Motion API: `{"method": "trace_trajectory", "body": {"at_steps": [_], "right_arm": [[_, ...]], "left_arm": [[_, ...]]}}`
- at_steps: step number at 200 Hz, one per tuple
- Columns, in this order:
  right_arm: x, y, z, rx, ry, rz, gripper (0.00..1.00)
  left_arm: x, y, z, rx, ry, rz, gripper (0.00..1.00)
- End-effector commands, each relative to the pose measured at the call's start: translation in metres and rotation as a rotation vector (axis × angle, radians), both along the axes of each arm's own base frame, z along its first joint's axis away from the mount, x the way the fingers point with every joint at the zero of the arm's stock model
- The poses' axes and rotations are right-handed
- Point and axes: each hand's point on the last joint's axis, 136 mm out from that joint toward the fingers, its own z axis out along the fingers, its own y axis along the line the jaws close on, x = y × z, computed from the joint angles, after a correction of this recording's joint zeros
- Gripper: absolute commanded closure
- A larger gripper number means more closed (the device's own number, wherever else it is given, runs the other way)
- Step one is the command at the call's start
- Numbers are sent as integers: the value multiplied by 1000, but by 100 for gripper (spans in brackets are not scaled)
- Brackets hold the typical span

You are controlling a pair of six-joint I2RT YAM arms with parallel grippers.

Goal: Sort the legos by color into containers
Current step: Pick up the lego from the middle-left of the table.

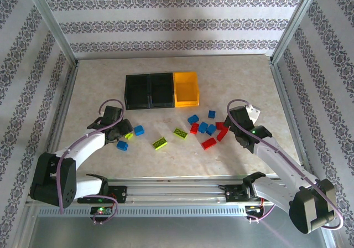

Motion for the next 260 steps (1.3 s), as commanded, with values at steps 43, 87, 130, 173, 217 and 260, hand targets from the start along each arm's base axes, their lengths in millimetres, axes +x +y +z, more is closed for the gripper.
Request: {"method": "trace_trajectory", "body": {"at_steps": [43,87,130,173,217,260], "right_arm": [[3,4,2,17,-22,-4,2],[3,5,2,22,-23,-3,2],[2,5,2,25,-23,-4,2],[2,5,3,25,-29,-2,2],[3,7,5,20,-26,5,2],[-2,7,4,24,-31,4,2]], "left_arm": [[-2,7,-4,11,3,28,35],[0,6,-9,9,12,24,36],[3,5,-9,3,8,21,50],[3,2,4,-10,-17,11,59],[8,0,34,-18,-86,-7,70],[22,-4,61,-12,-146,-52,75]]}}
